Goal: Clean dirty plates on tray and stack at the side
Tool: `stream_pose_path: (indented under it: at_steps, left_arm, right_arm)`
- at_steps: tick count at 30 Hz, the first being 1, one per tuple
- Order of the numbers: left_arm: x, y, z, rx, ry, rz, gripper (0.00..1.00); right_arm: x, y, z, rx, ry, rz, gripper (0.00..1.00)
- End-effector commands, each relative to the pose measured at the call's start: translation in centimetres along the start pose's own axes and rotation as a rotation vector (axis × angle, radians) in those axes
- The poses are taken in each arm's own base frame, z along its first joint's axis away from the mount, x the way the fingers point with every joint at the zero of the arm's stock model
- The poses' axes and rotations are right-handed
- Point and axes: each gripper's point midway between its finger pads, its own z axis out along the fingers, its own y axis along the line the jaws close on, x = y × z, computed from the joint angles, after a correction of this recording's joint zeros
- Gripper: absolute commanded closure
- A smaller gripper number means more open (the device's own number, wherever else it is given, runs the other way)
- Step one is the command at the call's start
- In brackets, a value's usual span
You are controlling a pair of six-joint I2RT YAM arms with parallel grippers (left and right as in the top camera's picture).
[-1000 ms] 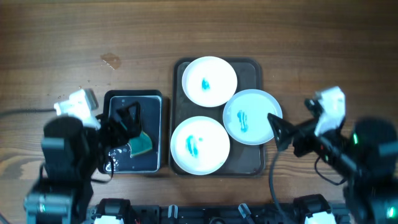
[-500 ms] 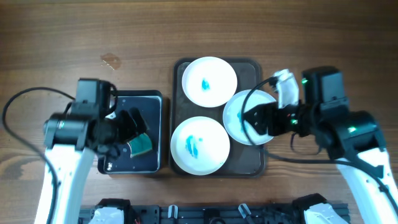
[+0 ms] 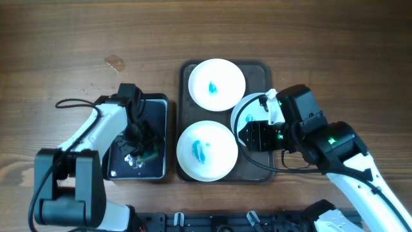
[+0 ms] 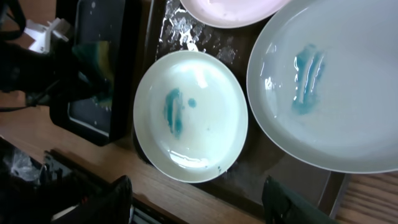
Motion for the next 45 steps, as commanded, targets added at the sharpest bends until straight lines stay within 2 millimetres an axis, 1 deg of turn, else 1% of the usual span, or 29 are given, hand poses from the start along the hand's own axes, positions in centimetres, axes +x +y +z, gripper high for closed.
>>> stream_pose_path:
  at_steps: [1,4,5,6,7,9,11,12,14,17,19,20,21,22,23,24,27,28,29,30,31,33,34,35,36,38,39,40,45]
  left_arm:
    - [-0.2,0.1,0.6,-0.023,0.005,-0.001,0.96]
    - [-0.7,-0.5,-1.3,-0.008,-0.015,0.009,0.95]
    - [-1.0,-0.8,-2.2,-0.001,-0.025,0.018,0.86]
    - [-1.1,-1.0,-3.0,0.005,-0.033,0.036,0.74]
    - [-1.3,-1.0,-3.9,0.002,-0.045,0.048,0.66]
    - [-1.9,-0.9,-5.3,-0.016,-0.081,0.061,0.51]
    - [-2.7,-0.4,-5.5,-0.051,-0.12,0.06,0.43]
    - [-2.9,-0.1,-5.4,-0.066,-0.129,0.059,0.42]
    - [-2.6,0.3,-4.7,-0.081,-0.119,0.058,0.42]
    - [-2.3,0.8,-2.7,-0.083,-0.118,0.057,0.43]
    - [-2.5,0.8,-0.9,-0.063,-0.142,0.043,0.44]
    - [-2.5,0.9,-0.3,-0.058,-0.148,0.026,0.51]
    - [-2.4,1.0,0.2,-0.052,-0.15,0.002,0.66]
    - [-2.2,0.8,0.5,-0.037,-0.141,0.0,0.88]
    - [-2.0,0.4,0.5,-0.016,-0.13,0.001,0.96]
    - [-1.9,0.2,0.4,-0.004,-0.127,0.001,0.96]
    - [-1.7,-0.1,-0.2,0.014,-0.12,0.004,0.95]
    - [-1.7,-0.2,-0.7,0.018,-0.119,0.007,0.92]
    - [-1.8,-0.4,-1.4,0.021,-0.124,0.014,0.81]
    - [-2.2,-0.9,-3.4,0.036,-0.146,0.023,0.38]
    - [-2.3,-1.1,-4.0,0.04,-0.153,0.038,0.3]
    - [-2.3,-1.1,-4.4,0.042,-0.157,0.044,0.28]
    - [-2.2,-1.0,-4.4,0.04,-0.155,0.043,0.29]
    - [-2.2,-0.9,-4.3,0.034,-0.156,0.043,0.32]
    - [-2.3,-0.8,-4.3,0.024,-0.159,0.043,0.36]
    - [-2.4,-0.7,-4.1,0.016,-0.162,0.044,0.4]
    - [-2.4,-0.7,-3.9,0.013,-0.156,0.044,0.44]
    - [-2.0,-0.5,-3.4,0.002,-0.142,0.046,0.48]
    - [-0.4,0.5,0.5,-0.009,-0.104,0.058,0.47]
  right_arm:
    - [-0.2,-0.3,0.2,0.016,-0.014,0.029,0.32]
    - [-0.4,-0.7,0.2,0.044,-0.026,0.025,0.32]
    - [-0.6,-1.2,0.1,0.07,-0.038,0.017,0.32]
    - [-0.9,-1.9,0.0,0.109,-0.055,0.01,0.32]
    - [-1.2,-2.6,-0.1,0.151,-0.07,-0.001,0.32]
    - [-1.3,-3.0,-0.2,0.174,-0.08,-0.005,0.3]
    - [-1.2,-2.7,-0.1,0.158,-0.07,-0.005,0.29]
    - [-1.0,-2.7,-0.1,0.154,-0.065,-0.002,0.29]
    - [-0.5,-2.5,0.0,0.144,-0.04,0.004,0.28]
    - [1.0,-2.4,0.3,0.123,0.025,0.018,0.24]
    - [2.4,-2.8,1.1,0.113,0.076,0.032,0.23]
    - [3.0,-3.0,1.5,0.111,0.096,0.038,0.23]
    - [3.7,-3.4,2.0,0.117,0.118,0.051,0.23]
    - [4.4,-3.8,2.4,0.124,0.14,0.059,0.24]
    - [4.9,-4.2,2.6,0.13,0.154,0.063,0.25]
    - [5.0,-4.3,2.8,0.13,0.157,0.053,0.27]
    - [4.6,-4.1,2.9,0.119,0.143,0.018,0.3]
    - [4.5,-3.9,2.9,0.11,0.139,0.001,0.31]
    - [4.4,-3.6,3.0,0.092,0.138,-0.018,0.32]
    - [4.1,-3.1,3.1,0.063,0.129,-0.037,0.32]
    - [3.9,-3.1,3.2,0.061,0.124,-0.039,0.32]
    - [3.8,-3.1,3.5,0.061,0.126,-0.037,0.34]
    - [3.9,-3.3,3.8,0.067,0.139,-0.032,0.34]
    - [4.1,-3.4,4.1,0.07,0.161,-0.026,0.35]
    - [4.4,-3.4,4.4,0.069,0.18,-0.021,0.36]
    - [4.7,-3.4,5.1,0.067,0.211,-0.017,0.37]
    - [5.1,-3.5,5.7,0.072,0.241,-0.016,0.39]
    - [5.4,-3.5,6.3,0.079,0.268,-0.017,0.41]
    - [7.0,-2.9,8.6,0.102,0.353,-0.003,0.42]
